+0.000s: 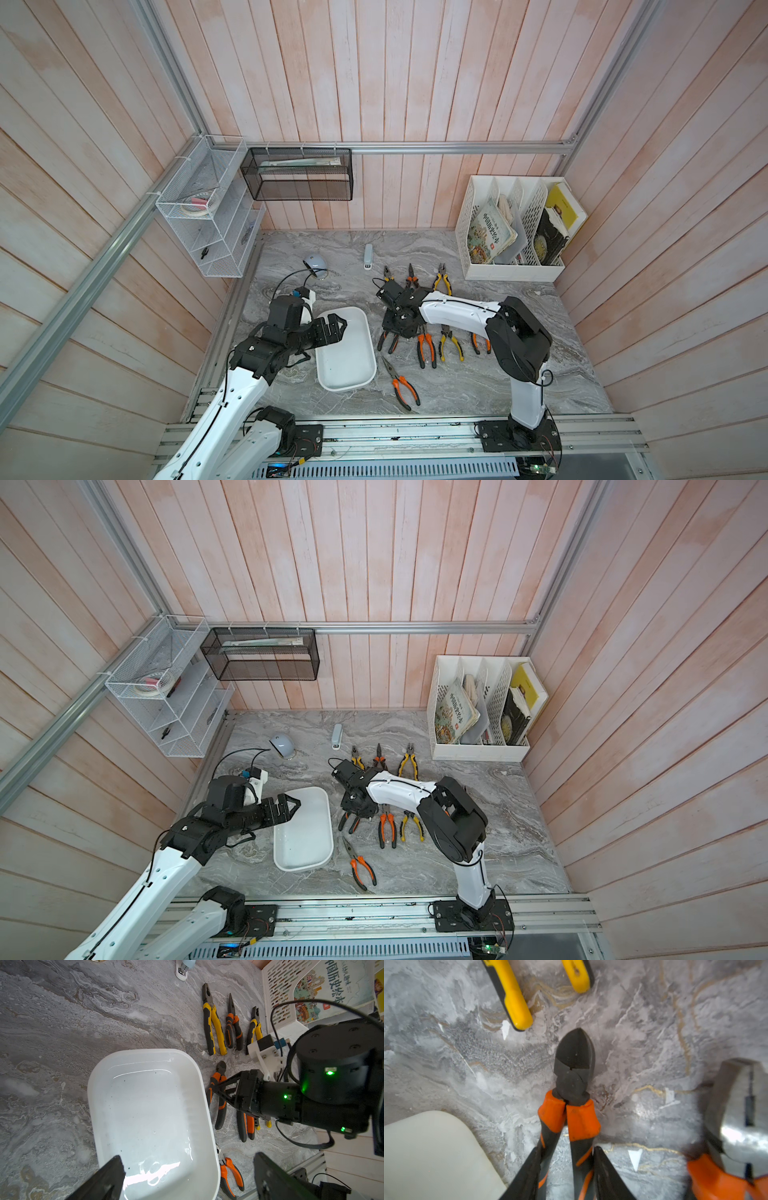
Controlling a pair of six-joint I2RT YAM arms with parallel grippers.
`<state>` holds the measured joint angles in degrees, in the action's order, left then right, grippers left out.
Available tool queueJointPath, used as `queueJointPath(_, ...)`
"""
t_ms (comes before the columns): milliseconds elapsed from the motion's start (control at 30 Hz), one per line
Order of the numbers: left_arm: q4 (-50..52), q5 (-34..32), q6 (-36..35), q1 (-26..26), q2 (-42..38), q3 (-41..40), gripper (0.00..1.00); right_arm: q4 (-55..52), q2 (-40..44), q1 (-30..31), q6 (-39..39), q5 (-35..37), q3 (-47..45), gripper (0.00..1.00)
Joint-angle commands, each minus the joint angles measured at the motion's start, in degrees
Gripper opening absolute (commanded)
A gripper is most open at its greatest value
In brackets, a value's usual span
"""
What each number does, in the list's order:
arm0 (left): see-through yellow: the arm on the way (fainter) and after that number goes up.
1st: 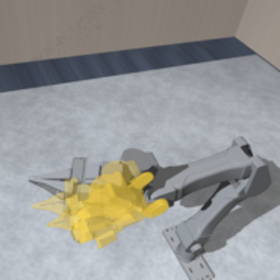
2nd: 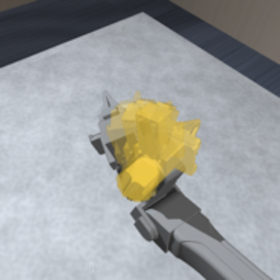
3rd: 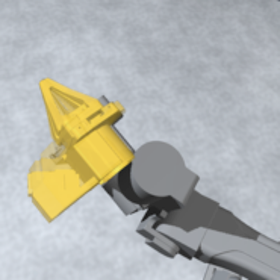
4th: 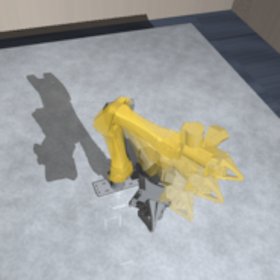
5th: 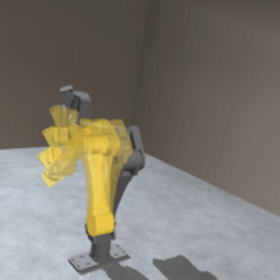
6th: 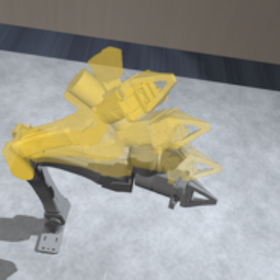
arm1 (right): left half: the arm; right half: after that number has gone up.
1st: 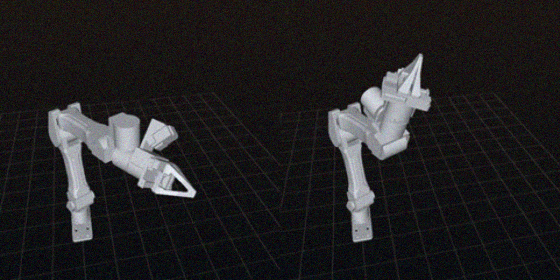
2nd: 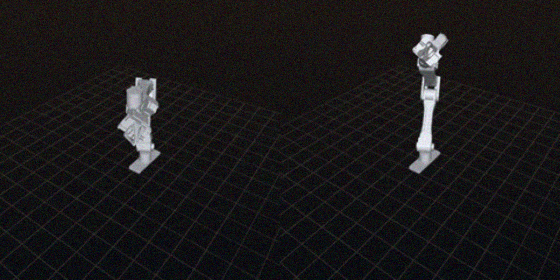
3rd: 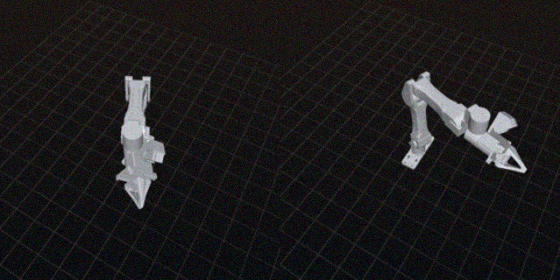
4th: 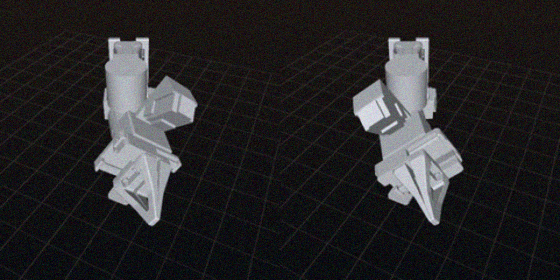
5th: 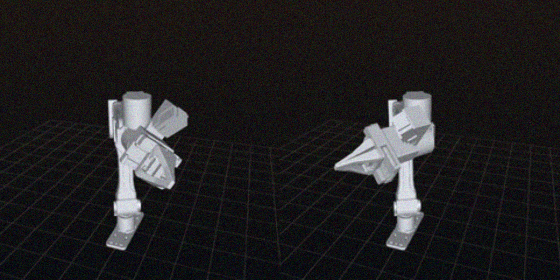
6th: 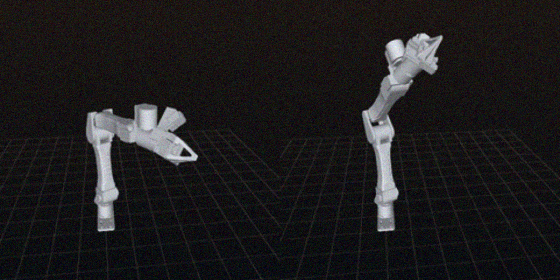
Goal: Take the pliers out of the storage box
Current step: Adjust the pliers at the center of the board.
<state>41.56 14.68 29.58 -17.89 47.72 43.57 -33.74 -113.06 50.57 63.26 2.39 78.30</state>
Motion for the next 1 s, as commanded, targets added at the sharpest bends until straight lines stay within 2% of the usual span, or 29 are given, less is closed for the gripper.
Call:
queueJointPath(0,-0.54,-0.71,-0.14,0.4,0.1,-0.77,1.0,-7.27,-3.97,0.85,-6.29,0.66,-3.94,0.24)
queueJointPath(300,-0.26,-1.25,0.04,0.4,1.17,-0.73,1.0,-5.2,-4.34,0.03,-14.35,0.33,-4.56,0.25)
queueJointPath(433,-0.18,-1.61,0.21,0.39,1.38,-0.68,1.0,-6.89,-4.38,-1.56,-16.81,-0.28,-3.79,0.39)
queueJointPath(500,-0.08,-1.75,0.21,0.4,1.4,-0.68,1.0,-8.23,-3.18,-2.35,-16.38,-0.23,-3.6,0.51)
queueJointPath(600,-0.01,-1.95,0.3,0.4,1.66,-0.59,1.0,-9.74,-0.57,-3.61,-15.42,-0.9,-3.21,0.6)
queueJointPath(800,0.03,-2.08,0.38,0.4,1.91,-0.59,1.0,-12.03,3.49,-4.69,-13.25,-2.44,0.78,0.68)
queueJointPath(967,0.06,-2.11,0.39,0.4,1.85,-0.47,1.0,-9.93,3.25,-4.53,-9.83,-6.42,3.66,0.75)
